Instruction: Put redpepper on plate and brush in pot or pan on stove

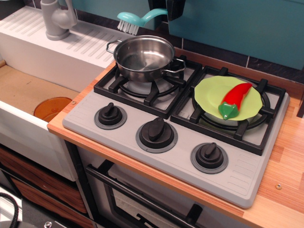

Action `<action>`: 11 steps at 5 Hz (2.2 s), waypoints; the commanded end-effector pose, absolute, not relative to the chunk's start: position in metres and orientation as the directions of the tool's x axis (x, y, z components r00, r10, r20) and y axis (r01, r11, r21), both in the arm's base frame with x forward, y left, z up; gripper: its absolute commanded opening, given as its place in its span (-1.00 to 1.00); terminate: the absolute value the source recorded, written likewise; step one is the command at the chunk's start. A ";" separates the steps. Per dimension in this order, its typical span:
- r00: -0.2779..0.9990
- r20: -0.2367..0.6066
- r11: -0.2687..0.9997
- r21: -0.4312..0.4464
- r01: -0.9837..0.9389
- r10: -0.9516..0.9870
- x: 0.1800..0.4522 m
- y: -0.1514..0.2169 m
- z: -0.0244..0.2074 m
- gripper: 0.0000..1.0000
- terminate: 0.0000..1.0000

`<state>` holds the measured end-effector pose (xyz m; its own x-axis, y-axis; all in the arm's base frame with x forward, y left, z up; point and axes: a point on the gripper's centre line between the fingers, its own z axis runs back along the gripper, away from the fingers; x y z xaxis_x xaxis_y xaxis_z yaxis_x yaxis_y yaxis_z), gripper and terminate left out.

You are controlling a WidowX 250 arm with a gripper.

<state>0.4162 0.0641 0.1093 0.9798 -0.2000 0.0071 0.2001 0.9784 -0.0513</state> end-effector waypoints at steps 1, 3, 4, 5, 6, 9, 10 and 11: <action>0.981 0.056 0.982 -0.034 0.187 -0.185 0.410 0.056 0.123 1.00 -1.00; 0.984 0.038 0.985 -0.028 0.173 -0.172 0.401 0.050 0.134 1.00 -1.00; 0.989 0.031 0.989 -0.010 0.148 -0.147 0.389 0.039 0.144 1.00 -1.00; 0.993 0.031 0.993 0.006 0.118 -0.118 0.374 0.020 0.151 1.00 -1.00; 0.996 0.025 0.996 0.014 0.085 -0.085 0.358 -0.004 0.156 1.00 -1.00; 0.995 0.037 0.989 -0.113 0.093 -0.089 0.365 -0.018 0.142 1.00 -1.00; 0.994 0.058 0.987 -0.122 0.102 -0.096 0.377 -0.011 0.129 1.00 -1.00; 0.996 0.056 0.988 -0.132 0.083 -0.076 0.384 -0.004 0.124 1.00 -1.00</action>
